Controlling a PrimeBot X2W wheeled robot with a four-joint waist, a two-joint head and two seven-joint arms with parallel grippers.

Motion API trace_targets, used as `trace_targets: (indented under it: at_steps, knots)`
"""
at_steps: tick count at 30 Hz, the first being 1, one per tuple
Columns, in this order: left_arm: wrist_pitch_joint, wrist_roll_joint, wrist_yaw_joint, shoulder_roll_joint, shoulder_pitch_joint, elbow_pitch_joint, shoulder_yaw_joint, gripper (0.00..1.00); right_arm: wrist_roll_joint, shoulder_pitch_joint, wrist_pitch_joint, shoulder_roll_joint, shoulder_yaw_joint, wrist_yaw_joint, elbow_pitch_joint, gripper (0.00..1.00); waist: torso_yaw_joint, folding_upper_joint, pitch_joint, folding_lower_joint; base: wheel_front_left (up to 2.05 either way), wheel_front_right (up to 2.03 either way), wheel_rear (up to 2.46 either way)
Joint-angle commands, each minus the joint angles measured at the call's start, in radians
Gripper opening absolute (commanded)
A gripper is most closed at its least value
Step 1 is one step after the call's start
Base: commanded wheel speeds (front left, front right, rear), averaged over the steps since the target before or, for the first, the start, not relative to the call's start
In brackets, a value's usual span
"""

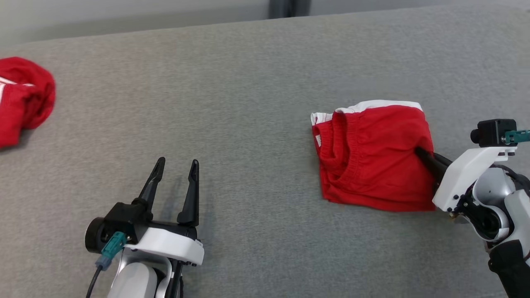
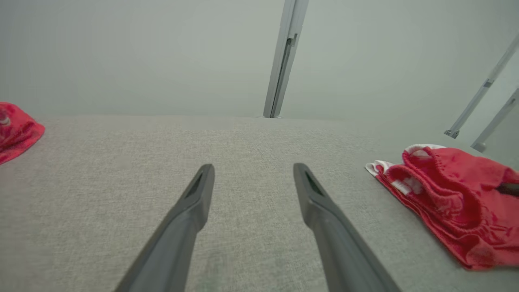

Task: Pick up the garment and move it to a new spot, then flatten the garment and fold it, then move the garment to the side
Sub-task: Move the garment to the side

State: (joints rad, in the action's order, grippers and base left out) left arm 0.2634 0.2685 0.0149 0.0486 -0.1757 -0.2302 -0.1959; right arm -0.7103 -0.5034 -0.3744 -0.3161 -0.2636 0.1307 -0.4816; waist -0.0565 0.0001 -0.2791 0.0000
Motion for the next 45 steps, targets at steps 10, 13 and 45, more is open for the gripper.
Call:
trace_targets:
  at_steps: [10, 13, 45]
  knots:
    - [0.002, -0.071, -0.038, 0.022, -0.067, -0.006, -0.008, 1.00, -0.007, -0.071, 0.092, -0.011, -0.024, 0.000, -0.047, 0.00, -0.226, -0.0001, -0.091, 0.0000, 0.00, 0.00, 0.00]
    - [0.002, -0.075, -0.042, 0.023, -0.069, 0.006, -0.012, 1.00, -0.007, -0.085, 0.110, -0.015, -0.026, 0.000, -0.062, 0.00, -0.231, -0.0001, -0.099, 0.0000, 0.00, 0.00, 0.00]
    - [-0.011, -0.094, -0.011, 0.059, -0.079, 0.151, -0.036, 1.00, 0.155, -0.478, 0.239, -0.276, 0.006, 0.000, -0.502, 0.00, -0.063, -0.0001, -0.250, 0.0000, 0.00, 0.00, 0.00]
